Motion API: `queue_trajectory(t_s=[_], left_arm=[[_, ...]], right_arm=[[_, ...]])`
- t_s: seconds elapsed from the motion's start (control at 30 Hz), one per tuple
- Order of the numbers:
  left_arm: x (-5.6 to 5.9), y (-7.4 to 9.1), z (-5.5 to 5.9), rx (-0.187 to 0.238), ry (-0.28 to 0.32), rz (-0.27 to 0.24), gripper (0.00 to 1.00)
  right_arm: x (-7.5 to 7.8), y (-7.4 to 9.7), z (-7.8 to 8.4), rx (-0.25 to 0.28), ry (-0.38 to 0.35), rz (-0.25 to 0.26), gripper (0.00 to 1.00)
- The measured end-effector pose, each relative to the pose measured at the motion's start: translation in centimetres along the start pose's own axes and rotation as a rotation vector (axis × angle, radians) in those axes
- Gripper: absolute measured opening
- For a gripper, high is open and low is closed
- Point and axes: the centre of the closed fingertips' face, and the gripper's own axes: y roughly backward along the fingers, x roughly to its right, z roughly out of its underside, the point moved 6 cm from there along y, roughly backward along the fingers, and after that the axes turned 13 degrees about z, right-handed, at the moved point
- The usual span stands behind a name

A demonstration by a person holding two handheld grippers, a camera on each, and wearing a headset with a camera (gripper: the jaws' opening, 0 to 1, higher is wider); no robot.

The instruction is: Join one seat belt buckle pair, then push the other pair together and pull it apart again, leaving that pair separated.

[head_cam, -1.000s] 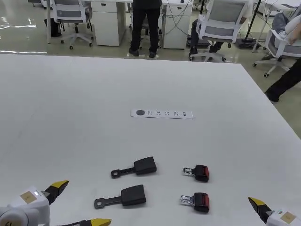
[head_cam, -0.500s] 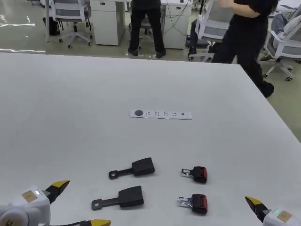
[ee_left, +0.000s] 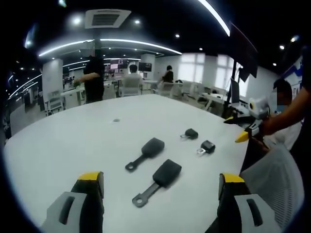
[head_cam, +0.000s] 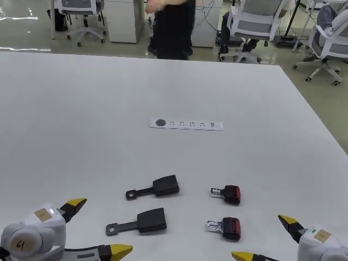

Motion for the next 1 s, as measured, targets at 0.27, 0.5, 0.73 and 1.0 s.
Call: queue_trajectory(t_s=[0.27, 0.5, 0.73, 1.0], left_arm=[[-0.2, -1.3, -0.1, -0.026, -0.007, 0.021, 1.0], [-0.6, -2.5, 0.0, -0.048, -0.007, 0.035, 1.0], [-1.0, -3.8, 0.4, -0.068, 0.005, 0.052, 1.0], [-1.3, -4.8, 0.9, -0.103, 0.007, 0.079, 0.98]], right_arm=[[-0.3, -1.3, -0.5, -0.018, 0.021, -0.034, 0.95], [-0.4, -2.5, -0.4, -0.039, 0.035, -0.058, 0.95], [-0.7, -3.5, -0.3, -0.059, 0.044, -0.088, 0.93], [-0.9, -4.6, 0.3, -0.088, 0.067, -0.12, 0.9]])
